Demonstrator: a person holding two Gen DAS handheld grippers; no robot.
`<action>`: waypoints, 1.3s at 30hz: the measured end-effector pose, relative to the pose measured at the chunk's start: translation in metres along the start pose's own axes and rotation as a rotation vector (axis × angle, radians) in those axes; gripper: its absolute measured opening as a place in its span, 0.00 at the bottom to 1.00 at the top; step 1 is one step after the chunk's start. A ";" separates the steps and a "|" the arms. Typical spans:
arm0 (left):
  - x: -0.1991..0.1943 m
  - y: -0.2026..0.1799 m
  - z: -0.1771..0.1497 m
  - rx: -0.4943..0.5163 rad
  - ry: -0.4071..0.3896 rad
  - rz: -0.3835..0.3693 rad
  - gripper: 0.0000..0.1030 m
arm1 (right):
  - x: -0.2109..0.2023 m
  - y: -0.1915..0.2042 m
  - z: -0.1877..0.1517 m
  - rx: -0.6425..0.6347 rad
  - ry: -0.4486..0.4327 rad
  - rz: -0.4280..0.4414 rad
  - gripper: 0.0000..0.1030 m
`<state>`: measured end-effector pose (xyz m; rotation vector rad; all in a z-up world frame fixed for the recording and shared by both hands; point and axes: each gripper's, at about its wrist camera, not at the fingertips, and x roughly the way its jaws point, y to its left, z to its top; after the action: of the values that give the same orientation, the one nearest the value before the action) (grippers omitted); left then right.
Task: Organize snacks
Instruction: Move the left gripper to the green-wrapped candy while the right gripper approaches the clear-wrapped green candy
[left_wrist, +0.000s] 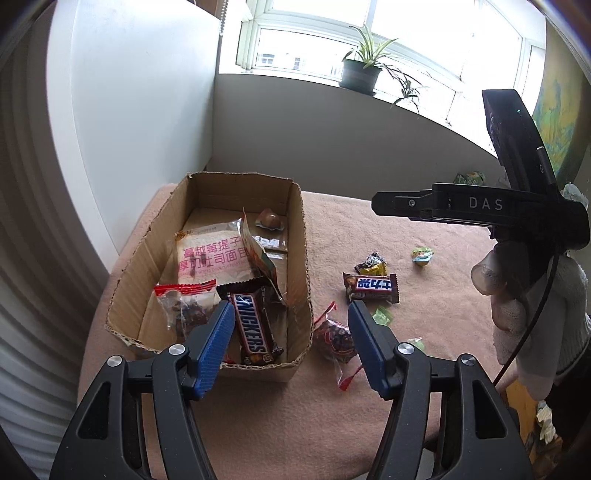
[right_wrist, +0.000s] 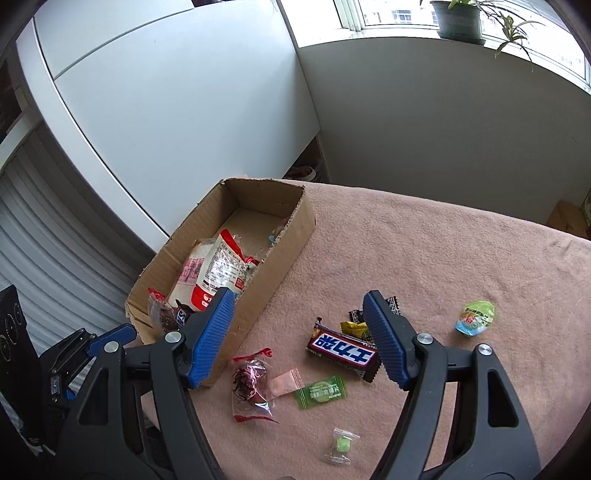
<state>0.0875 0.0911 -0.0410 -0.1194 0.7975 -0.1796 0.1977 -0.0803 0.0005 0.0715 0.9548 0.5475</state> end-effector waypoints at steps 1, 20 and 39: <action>0.001 -0.002 -0.003 0.003 0.004 -0.004 0.62 | -0.004 -0.004 -0.010 0.003 -0.005 -0.015 0.73; 0.029 -0.055 -0.026 0.170 0.086 -0.087 0.48 | -0.010 -0.028 -0.133 0.052 -0.002 -0.153 0.60; 0.099 -0.094 -0.005 0.241 0.221 -0.139 0.31 | 0.018 -0.017 -0.140 -0.025 0.027 -0.207 0.49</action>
<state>0.1407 -0.0213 -0.0974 0.0742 0.9814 -0.4244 0.1024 -0.1116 -0.1007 -0.0565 0.9689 0.3698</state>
